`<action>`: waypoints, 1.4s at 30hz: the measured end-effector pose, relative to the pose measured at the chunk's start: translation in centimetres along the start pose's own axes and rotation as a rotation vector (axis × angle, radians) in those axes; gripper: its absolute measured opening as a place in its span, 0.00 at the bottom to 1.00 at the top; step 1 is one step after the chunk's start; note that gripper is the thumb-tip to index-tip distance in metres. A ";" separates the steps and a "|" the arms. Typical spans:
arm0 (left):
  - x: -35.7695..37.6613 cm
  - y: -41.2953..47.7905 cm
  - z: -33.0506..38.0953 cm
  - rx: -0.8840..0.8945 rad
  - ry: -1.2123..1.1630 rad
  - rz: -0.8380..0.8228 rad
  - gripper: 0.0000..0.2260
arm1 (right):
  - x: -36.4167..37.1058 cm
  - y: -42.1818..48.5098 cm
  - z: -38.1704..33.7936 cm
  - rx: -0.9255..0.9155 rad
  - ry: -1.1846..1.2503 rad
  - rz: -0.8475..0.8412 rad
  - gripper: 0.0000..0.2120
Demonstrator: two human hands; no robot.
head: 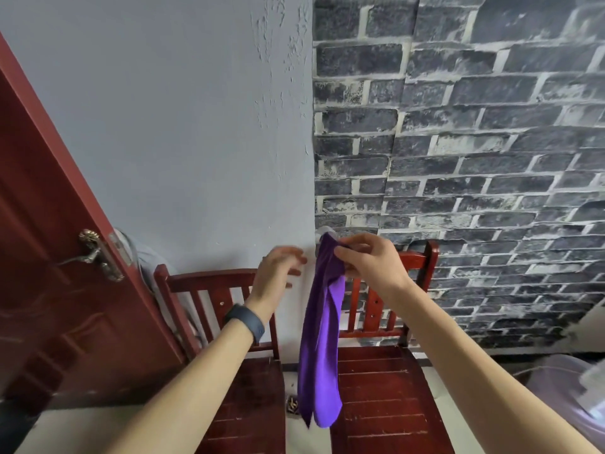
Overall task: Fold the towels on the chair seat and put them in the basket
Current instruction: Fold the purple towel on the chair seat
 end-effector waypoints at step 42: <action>-8.8 -6.2 -14.7 -0.325 0.114 -0.075 0.16 | 7.9 -5.2 16.2 0.313 0.190 -0.045 0.07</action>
Point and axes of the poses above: each hand's wrist, its own y-axis towards the middle knuckle, its own x-axis out of the palm, z = x × y, the point moved 2 cm from there along y, towards the middle knuckle, and after that the axes turned 11 degrees about y, right-handed, at the moved point
